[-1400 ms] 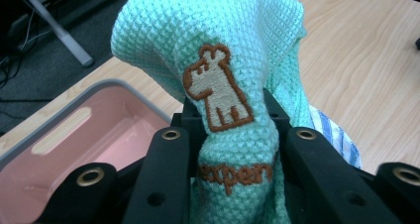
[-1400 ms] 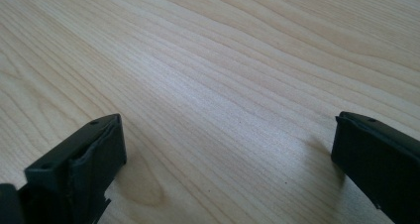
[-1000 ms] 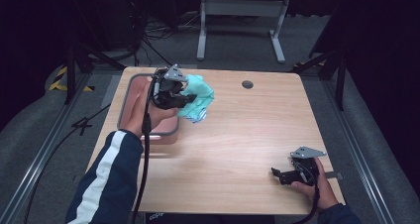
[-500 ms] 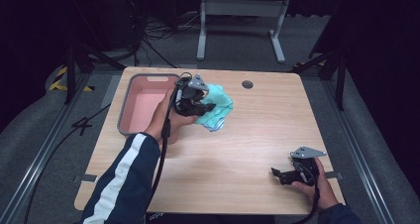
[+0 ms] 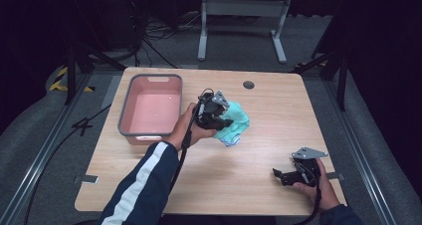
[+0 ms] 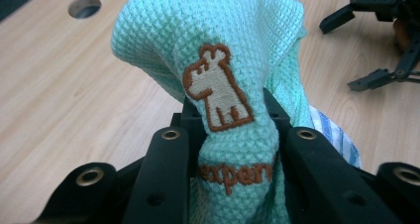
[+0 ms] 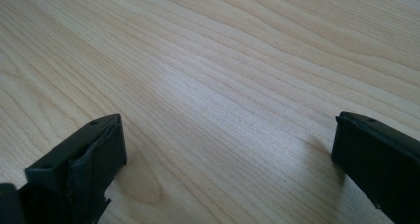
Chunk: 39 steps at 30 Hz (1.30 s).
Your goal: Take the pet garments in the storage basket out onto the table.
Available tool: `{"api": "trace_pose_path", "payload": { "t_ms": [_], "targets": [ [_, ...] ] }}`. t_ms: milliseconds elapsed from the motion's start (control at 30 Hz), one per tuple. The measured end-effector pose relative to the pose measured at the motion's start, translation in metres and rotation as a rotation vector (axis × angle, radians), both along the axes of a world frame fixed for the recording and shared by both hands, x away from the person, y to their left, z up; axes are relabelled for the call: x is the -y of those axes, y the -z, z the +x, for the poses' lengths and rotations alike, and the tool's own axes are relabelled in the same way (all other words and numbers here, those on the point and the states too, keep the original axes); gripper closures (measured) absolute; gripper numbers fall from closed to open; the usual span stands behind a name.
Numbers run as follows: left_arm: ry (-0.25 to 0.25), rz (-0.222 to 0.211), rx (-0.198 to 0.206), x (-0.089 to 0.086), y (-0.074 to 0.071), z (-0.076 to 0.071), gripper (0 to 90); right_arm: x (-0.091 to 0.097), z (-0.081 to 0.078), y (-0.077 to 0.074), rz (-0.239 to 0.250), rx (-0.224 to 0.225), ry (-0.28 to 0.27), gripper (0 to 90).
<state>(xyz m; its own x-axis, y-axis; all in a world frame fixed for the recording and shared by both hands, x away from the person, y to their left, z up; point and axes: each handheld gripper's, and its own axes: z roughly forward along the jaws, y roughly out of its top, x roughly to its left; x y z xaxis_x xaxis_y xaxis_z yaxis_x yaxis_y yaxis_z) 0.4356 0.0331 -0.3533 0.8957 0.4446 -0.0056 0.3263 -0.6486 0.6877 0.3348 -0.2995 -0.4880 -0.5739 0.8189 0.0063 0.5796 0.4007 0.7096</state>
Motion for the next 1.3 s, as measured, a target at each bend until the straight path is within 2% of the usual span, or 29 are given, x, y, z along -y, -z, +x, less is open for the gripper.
{"api": "trace_pose_path", "payload": {
  "t_ms": [67,300,533,667,700,833,933,1000,1067,1300],
  "targets": [
    [-0.001,-0.013,-0.030,0.004,0.011,0.002,72.4,0.000,0.000,0.000,0.002,0.001,0.001,0.6],
    [-0.004,0.002,-0.079,0.018,0.044,0.006,71.9,0.000,0.000,0.000,0.001,0.001,0.001,0.6],
    [-0.011,0.032,-0.090,0.030,0.069,0.002,69.9,0.000,0.000,0.000,0.002,0.001,0.000,0.6],
    [-0.014,0.018,-0.102,0.033,0.078,0.001,68.1,0.000,0.000,0.000,0.001,0.000,-0.001,0.6],
    [-0.018,0.034,-0.107,0.036,0.082,0.001,64.3,0.000,0.000,0.000,0.001,0.000,-0.001,0.6],
    [-0.023,0.066,-0.110,0.039,0.086,0.002,55.6,0.000,0.000,0.000,0.001,0.000,-0.001,0.6],
    [-0.023,0.054,-0.107,0.039,0.085,0.001,48.6,0.000,0.000,0.000,0.002,0.000,-0.002,0.6],
    [-0.018,0.061,-0.100,0.039,0.084,0.001,43.7,0.000,0.000,0.000,0.001,0.000,-0.002,0.6],
    [-0.036,0.056,-0.084,0.039,0.081,-0.001,38.5,0.000,0.000,0.000,0.001,0.000,-0.002,0.6],
    [-0.027,0.051,-0.048,0.036,0.068,-0.001,31.4,0.000,0.000,0.000,0.002,0.000,-0.002,0.6]
  ]
}}
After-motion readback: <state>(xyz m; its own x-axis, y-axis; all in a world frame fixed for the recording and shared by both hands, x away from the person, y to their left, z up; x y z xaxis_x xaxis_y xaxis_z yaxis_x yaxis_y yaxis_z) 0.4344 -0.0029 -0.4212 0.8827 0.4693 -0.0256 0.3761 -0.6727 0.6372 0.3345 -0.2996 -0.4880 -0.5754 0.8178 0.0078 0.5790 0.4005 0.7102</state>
